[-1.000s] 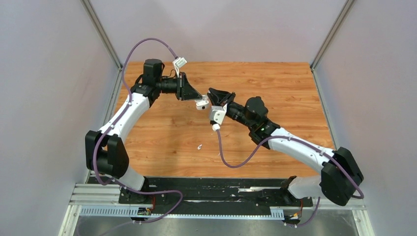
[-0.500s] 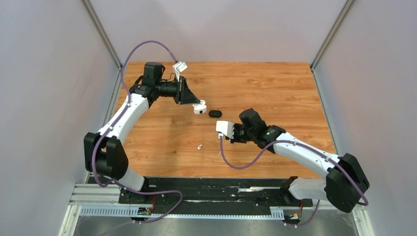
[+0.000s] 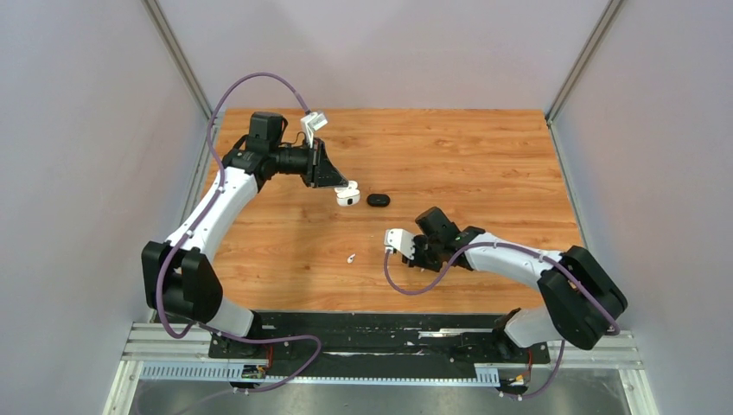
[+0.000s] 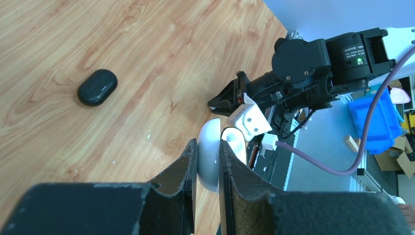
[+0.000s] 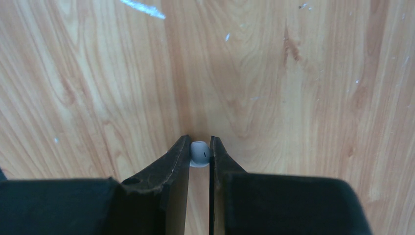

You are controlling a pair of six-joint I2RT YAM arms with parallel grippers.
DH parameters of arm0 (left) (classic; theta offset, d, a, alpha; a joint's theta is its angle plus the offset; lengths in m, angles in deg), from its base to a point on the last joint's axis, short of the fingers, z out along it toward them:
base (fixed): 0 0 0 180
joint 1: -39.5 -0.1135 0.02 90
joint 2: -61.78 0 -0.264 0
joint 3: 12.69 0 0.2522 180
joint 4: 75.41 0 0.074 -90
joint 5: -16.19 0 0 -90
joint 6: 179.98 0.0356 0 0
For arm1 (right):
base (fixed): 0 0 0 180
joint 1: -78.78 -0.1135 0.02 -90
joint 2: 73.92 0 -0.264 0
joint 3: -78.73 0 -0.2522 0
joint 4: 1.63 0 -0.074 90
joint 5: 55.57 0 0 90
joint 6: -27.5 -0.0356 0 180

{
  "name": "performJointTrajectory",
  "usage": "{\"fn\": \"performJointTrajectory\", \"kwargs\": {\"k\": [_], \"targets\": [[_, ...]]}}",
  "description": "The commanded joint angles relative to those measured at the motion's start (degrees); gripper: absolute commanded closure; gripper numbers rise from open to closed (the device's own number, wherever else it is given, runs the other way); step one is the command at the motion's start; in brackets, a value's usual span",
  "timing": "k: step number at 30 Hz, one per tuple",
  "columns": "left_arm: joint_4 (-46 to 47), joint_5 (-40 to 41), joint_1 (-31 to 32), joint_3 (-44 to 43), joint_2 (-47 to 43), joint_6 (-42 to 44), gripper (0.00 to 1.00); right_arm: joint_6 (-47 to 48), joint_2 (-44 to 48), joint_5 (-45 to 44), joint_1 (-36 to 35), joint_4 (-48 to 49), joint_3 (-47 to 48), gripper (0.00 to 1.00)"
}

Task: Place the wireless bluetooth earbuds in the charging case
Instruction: Place the earbud at the center of the board.

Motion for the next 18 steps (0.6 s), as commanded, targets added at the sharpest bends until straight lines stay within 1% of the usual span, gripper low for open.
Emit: {"fn": "performJointTrajectory", "kwargs": {"k": [1,5,8,11,15,18], "targets": [[-0.65,0.00,-0.41,-1.64,-2.71,1.58,1.00,-1.08,-4.47,0.50,1.64,0.98,1.58,0.86],[-0.84,-0.13,-0.42,-1.46,-2.73,1.46,1.00,-1.13,-3.46,3.41,2.98,-1.71,3.58,0.64],[-0.68,-0.24,-0.42,-1.48,-2.66,1.29,1.00,-3.75,-2.71,6.74,4.40,-5.49,7.48,0.56],[-0.13,-0.33,-0.46,-1.38,-2.41,0.61,1.00,-7.90,-2.49,11.26,6.23,-9.43,12.07,0.53],[0.85,-0.67,-0.42,-1.12,-1.98,-0.76,1.00,-11.09,-3.08,18.32,9.70,-13.86,16.72,0.52],[1.24,-0.77,-0.42,-0.85,-1.78,-1.47,1.00,-10.53,-5.63,23.27,11.87,-18.41,19.25,0.56]]}}
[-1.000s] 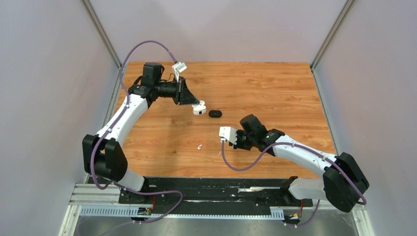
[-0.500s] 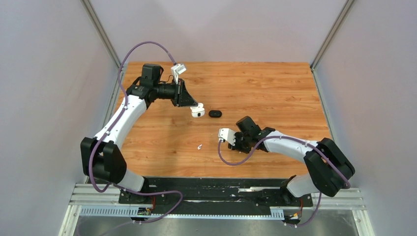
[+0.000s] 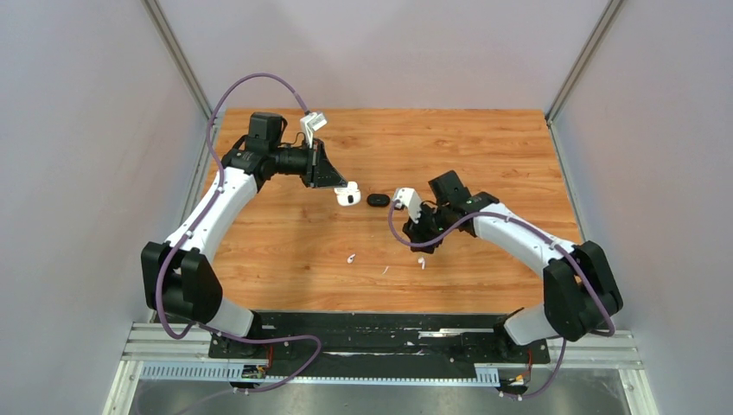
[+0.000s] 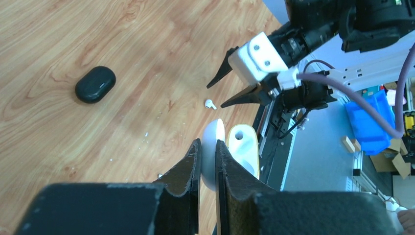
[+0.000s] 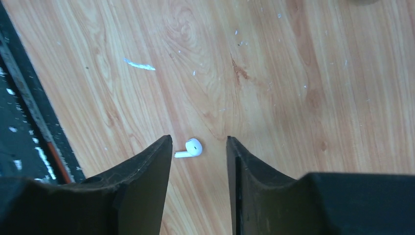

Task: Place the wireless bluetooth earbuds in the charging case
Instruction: Place the earbud at the center of the board, then pick up the earbud from the center of the board.

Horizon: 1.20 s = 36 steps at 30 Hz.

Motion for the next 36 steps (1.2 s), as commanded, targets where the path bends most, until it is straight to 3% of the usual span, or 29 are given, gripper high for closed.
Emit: {"fn": "performJointTrajectory", "kwargs": {"k": [1,9,17,36], "targets": [[2.24,-1.04,-0.16,-0.75,-1.60,-1.18,1.00,-2.21,-3.78,10.47,3.04,-9.42,4.85,0.58],[2.33,-0.73,-0.16,0.01,-2.13,-1.20,1.00,4.86,-9.25,9.77,4.67,-11.84,6.53,0.60],[2.69,-0.56,-0.24,0.76,-2.67,-1.34,1.00,5.95,-14.10,7.45,5.36,-11.72,8.64,0.62],[3.36,-0.46,-0.90,1.65,-3.01,-1.73,1.00,8.98,-16.44,6.00,5.36,-10.59,7.12,0.69]]}}
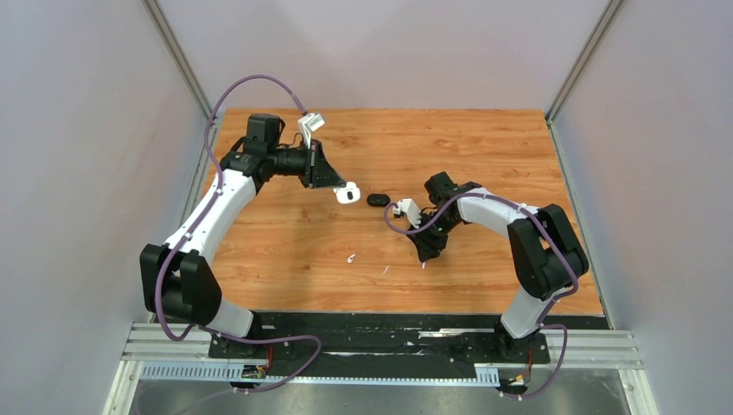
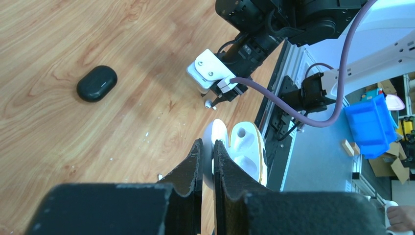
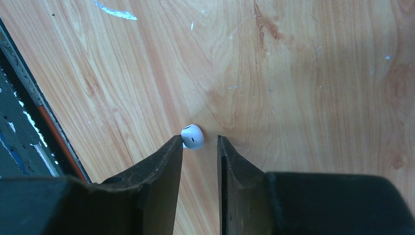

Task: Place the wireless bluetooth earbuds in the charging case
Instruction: Pick up the earbud from the center of the board.

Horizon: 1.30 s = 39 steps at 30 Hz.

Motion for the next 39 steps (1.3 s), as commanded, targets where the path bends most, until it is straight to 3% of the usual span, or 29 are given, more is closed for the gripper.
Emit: {"fn": "performJointTrajectory", "kwargs": {"k": [1,12,17,19,23,31,39], "targets": [[2.06,-0.45,-0.44,0.40,-2.26,-0.50,1.00,1.78,-0.52,0.52,0.09,0.67,0.38,0.70],[2.28,-0.45,-0.55,0.57,-2.16,-0.58,1.00,2.87,-0.40,0.42,-0.83,0.96,-0.55,0.79],[2.39,-0.42,-0.64,0.78,-2.01,-0.66,1.00,3.19,0.62,0.62,-0.92,1.10,-0.46,0.95],[2.46,-0.37,-0.64,0.78,-1.92,-0.60,1.00,3.55,2.15,-0.16,-0.92,1.24,0.21,1.00],[2.87,-0.20,-0.60,0.62,-1.34,-0.93,1.00,6.25,9.32,-1.94,-0.96,3.57,1.66,1.00],[3.90,0.32,0.59,-0.19,0.90,-2.18,1.00,18.08,29.10,-4.86,-4.22,21.04,-0.20,1.00],[5.98,-0.12,5.06,-1.37,3.75,-4.44,1.00,30.33,39.52,-6.47,-11.19,42.54,-9.75,1.00]]}}
